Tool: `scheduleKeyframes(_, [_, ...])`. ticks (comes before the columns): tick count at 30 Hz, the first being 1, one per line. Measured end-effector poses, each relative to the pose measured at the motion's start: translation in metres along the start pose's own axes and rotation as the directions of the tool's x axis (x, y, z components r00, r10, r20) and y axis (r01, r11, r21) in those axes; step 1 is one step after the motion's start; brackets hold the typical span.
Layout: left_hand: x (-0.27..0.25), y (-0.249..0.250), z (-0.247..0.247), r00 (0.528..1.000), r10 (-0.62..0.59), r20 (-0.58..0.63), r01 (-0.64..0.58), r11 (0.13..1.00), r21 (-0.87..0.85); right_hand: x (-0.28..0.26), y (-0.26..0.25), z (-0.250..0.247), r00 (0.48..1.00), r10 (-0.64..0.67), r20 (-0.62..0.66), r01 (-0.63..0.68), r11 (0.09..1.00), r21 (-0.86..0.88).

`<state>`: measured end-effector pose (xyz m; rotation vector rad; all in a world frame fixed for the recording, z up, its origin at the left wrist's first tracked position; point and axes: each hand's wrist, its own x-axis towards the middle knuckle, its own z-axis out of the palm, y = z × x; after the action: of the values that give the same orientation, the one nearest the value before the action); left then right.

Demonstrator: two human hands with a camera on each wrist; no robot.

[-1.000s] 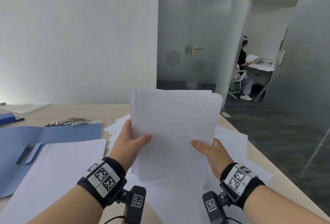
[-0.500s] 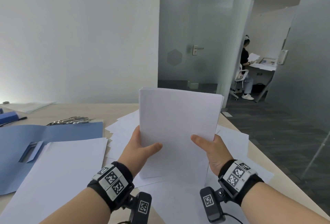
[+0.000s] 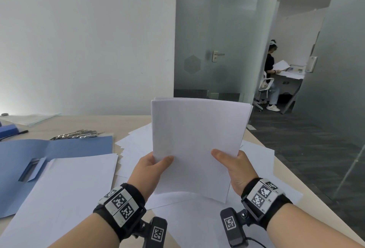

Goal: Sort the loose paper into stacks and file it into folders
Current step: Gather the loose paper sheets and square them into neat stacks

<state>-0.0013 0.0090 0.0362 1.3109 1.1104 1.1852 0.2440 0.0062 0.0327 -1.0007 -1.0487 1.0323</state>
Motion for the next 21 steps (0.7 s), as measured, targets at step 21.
scheduleKeyframes(21, [0.043, 0.108, -0.003, 0.981, 0.165, -0.098, -0.171, 0.983, -0.059, 0.019, -0.077, 0.012, 0.981, -0.172, 0.094, 0.175, 0.984, -0.022])
